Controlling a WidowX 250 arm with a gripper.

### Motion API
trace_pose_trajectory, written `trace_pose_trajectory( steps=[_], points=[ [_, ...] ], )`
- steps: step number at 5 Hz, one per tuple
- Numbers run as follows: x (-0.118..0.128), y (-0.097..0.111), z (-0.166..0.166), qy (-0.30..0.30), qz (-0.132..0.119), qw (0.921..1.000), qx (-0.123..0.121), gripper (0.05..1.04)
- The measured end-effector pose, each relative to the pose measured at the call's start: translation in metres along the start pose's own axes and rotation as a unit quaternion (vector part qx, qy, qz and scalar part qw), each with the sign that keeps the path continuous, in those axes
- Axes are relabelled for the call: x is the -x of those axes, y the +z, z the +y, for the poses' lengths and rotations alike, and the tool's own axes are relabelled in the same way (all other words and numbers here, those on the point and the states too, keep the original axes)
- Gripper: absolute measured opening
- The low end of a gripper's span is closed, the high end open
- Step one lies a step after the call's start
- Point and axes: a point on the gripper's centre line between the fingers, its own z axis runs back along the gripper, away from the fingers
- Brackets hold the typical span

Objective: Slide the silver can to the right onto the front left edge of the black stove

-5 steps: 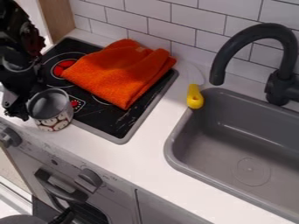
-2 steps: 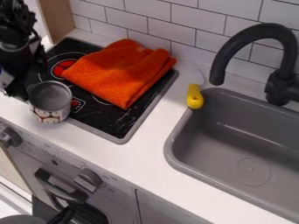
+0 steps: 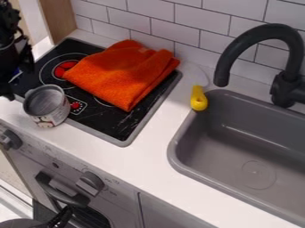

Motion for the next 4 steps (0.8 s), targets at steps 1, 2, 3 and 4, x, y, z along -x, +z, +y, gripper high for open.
trace_pose_trajectory(
  steps=[1,2,3,4],
  points=[
    [-0.004,-0.002,-0.001,-0.022,-0.009,0.9997,0.004,0.997],
    [-0.016,0.003,-0.012,-0.071,-0.015,0.9970,0.024,0.997],
    [-0.030,0.008,-0.028,-0.196,-0.026,0.9778,0.070,0.997],
    [-0.034,0.009,-0.032,-0.322,-0.030,0.9398,0.110,0.997]
  ],
)
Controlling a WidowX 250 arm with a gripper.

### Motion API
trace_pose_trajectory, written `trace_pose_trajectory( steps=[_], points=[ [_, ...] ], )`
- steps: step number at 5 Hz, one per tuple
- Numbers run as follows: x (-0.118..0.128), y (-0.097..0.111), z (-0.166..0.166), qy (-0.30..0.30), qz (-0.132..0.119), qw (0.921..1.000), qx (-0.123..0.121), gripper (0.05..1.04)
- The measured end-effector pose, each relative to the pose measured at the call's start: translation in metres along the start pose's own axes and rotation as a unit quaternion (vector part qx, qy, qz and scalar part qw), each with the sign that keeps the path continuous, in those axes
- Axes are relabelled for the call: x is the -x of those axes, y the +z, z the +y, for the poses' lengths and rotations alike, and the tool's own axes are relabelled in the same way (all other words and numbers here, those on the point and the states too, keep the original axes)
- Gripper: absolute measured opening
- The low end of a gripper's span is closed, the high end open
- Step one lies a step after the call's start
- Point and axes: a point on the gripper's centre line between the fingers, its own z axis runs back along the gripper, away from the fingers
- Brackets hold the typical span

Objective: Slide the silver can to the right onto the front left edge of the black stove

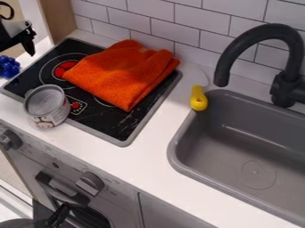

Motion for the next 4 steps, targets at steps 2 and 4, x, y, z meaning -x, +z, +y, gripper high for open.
trace_pose_trajectory(
  steps=[2,4],
  points=[
    [0.005,0.000,-0.032,-0.248,0.044,0.9665,0.049,0.997],
    [0.028,0.011,-0.077,-0.316,0.101,0.9401,0.077,0.997]
  ],
)
